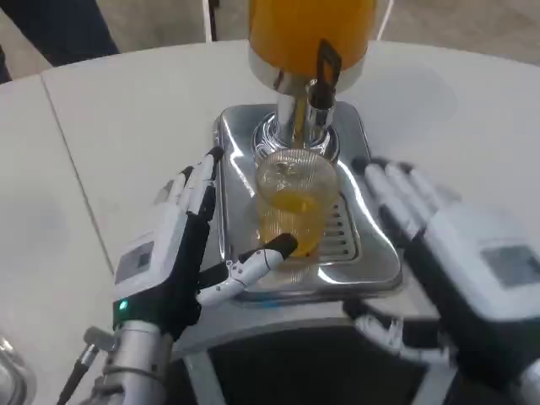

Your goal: Grasp the cup under the faucet to collect the drink, then remove the cup.

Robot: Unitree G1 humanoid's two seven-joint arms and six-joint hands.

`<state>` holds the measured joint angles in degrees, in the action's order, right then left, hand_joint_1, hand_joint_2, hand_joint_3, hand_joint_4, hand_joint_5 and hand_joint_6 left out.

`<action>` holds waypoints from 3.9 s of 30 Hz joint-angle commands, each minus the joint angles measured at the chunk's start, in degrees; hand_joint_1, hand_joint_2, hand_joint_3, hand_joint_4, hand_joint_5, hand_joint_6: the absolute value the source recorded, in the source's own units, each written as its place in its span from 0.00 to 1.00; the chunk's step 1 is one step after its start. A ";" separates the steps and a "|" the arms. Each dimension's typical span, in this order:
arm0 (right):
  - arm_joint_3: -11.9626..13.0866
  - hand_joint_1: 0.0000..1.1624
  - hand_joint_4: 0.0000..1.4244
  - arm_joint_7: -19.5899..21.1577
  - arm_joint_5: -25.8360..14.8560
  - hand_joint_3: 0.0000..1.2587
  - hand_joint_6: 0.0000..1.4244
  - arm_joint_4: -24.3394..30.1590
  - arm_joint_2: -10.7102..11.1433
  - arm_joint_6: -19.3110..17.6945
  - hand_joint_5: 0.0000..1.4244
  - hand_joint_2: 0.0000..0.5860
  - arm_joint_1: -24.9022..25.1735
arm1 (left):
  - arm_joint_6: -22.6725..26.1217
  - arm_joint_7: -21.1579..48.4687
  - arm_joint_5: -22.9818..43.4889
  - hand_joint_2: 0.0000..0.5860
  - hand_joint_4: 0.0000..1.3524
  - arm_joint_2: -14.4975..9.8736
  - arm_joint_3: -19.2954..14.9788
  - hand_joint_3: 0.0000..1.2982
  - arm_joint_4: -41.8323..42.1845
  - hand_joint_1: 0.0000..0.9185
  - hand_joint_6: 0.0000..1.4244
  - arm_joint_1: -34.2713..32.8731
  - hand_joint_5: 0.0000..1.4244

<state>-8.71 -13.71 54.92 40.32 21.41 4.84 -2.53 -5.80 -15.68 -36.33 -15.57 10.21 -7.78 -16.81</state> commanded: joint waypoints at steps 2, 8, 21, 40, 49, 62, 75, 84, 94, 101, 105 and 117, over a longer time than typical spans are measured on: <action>-0.20 0.70 0.00 2.70 5.21 0.00 0.06 -0.60 -1.05 -1.15 0.00 0.56 -4.75 | -1.30 -0.79 -0.19 0.11 0.00 0.25 0.81 0.00 -1.79 0.22 0.00 -1.28 0.00; 0.42 0.70 0.00 5.28 8.41 0.00 0.05 -4.73 -1.83 -0.98 0.00 0.57 -6.92 | -1.67 -1.47 -0.38 0.11 0.00 0.55 1.24 0.00 -3.05 0.23 0.00 -2.22 0.00; 1.68 0.71 0.00 6.56 3.79 0.00 0.06 -12.60 -1.16 -1.37 0.00 0.57 -4.16 | -2.77 -3.40 -0.48 0.11 0.00 1.56 2.77 0.00 -8.33 0.30 0.00 -5.43 0.00; 1.16 0.69 0.00 2.64 4.04 0.00 0.08 -7.72 -2.20 0.85 0.00 0.56 -5.34 | -8.55 -8.51 0.73 0.13 0.00 4.22 3.80 0.00 -18.78 0.46 0.09 -11.93 0.08; 0.39 0.69 0.00 1.51 4.13 0.00 0.09 -8.38 -3.15 1.56 0.00 0.56 -4.37 | -9.96 -10.16 2.30 0.12 0.00 5.48 3.88 0.00 -23.00 0.42 0.12 -14.05 0.11; 1.13 0.68 0.00 -0.02 2.55 0.00 0.10 -9.80 -2.98 3.35 0.00 0.55 -1.98 | -10.75 -11.55 2.49 0.12 0.00 7.01 5.02 0.00 -27.44 0.41 0.16 -16.05 0.16; 2.21 0.65 0.00 -1.35 3.81 0.00 0.11 -6.95 -3.14 6.68 0.00 0.58 -3.95 | -10.72 -21.88 2.36 0.12 0.55 12.74 5.45 0.48 -34.73 0.45 0.86 -18.81 0.72; 1.96 0.65 0.00 -2.01 3.48 0.00 0.11 -6.78 -2.97 7.24 0.00 0.58 -4.00 | -12.70 -26.97 4.39 0.15 0.91 15.91 4.67 0.83 -36.78 0.61 1.00 -19.21 1.00; 2.13 0.63 0.00 -1.23 1.88 0.00 0.11 -8.26 -2.88 6.68 0.00 0.59 -3.04 | -13.18 -28.35 4.16 0.13 0.92 14.79 4.44 0.86 -36.03 0.63 1.00 -18.79 1.00; 1.81 0.62 0.00 -0.69 1.06 0.00 0.11 -9.15 -2.93 6.37 0.00 0.59 -2.39 | -13.57 -29.33 3.47 0.11 0.92 13.15 4.43 0.87 -34.19 0.62 1.00 -18.34 1.00; 1.79 0.62 0.00 -0.53 0.35 0.00 0.11 -9.76 -2.69 5.92 0.00 0.60 -1.86 | -13.66 -29.67 2.79 0.11 0.92 11.06 4.24 0.87 -32.26 0.63 1.00 -17.51 1.00; 2.07 0.63 0.00 0.36 -1.41 0.00 0.12 -12.32 -1.63 4.49 0.00 0.61 0.06 | -13.04 -30.30 2.08 0.08 0.94 7.15 2.79 0.89 -28.15 0.63 1.00 -14.83 1.00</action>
<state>-7.16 -14.16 54.53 29.21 19.04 10.06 -2.54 -17.58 -44.87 -34.12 -8.24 13.58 -38.40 -31.79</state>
